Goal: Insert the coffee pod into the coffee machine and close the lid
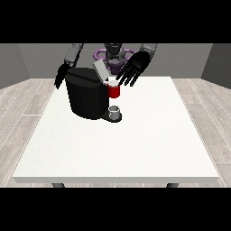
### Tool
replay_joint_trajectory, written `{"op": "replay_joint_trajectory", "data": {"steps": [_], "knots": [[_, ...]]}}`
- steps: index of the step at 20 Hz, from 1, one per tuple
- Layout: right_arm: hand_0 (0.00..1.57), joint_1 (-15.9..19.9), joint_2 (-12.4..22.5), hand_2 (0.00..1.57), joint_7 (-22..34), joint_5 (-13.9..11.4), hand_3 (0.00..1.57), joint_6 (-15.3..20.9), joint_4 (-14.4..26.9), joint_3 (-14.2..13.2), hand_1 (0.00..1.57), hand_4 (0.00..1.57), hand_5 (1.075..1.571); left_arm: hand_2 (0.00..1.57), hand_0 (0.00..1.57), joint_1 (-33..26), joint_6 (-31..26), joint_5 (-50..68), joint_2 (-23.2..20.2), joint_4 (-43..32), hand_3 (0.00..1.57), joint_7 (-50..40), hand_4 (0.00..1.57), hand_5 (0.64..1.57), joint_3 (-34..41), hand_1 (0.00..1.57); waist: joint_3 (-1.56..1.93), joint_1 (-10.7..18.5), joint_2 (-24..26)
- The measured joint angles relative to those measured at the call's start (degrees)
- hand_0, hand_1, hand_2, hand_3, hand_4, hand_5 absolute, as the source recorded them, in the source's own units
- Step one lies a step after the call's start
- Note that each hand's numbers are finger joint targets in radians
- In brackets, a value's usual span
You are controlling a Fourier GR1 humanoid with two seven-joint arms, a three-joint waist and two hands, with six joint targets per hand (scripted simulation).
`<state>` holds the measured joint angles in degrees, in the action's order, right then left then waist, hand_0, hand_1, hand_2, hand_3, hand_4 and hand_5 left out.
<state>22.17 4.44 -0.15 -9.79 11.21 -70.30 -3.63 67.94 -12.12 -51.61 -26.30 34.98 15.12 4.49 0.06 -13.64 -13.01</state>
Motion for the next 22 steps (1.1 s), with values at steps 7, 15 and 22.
{"op": "replay_joint_trajectory", "data": {"steps": [7,15,22], "knots": [[0.0,-6.42,0.15,0.0,-1.67,1.11,0.0,-0.89,1.93,-0.95,0.0,0.0,1.571,0.0,0.0,-7.43,-1.28,7.53,7.53,0.98,0.0,0.6,0.37,1.571,4.62,0.0,-0.1,4.98,9.6],[0.0,-10.87,-0.72,0.0,-2.85,3.93,0.0,-3.11,-0.02,-1.33,0.0,0.0,1.571,0.0,0.0,-21.49,-2.41,23.52,18.82,-0.9,0.0,5.09,0.42,1.571,16.55,0.0,-0.17,13.01,21.2],[0.0,-9.9,1.82,0.0,-0.43,5.66,0.0,-8.41,-3.83,-0.29,0.0,0.11,1.571,0.0,0.0,-32.1,-3.63,26.64,23.81,-0.84,0.0,5.66,0.39,1.571,17.12,0.0,-0.09,18.19,28.83]]}}
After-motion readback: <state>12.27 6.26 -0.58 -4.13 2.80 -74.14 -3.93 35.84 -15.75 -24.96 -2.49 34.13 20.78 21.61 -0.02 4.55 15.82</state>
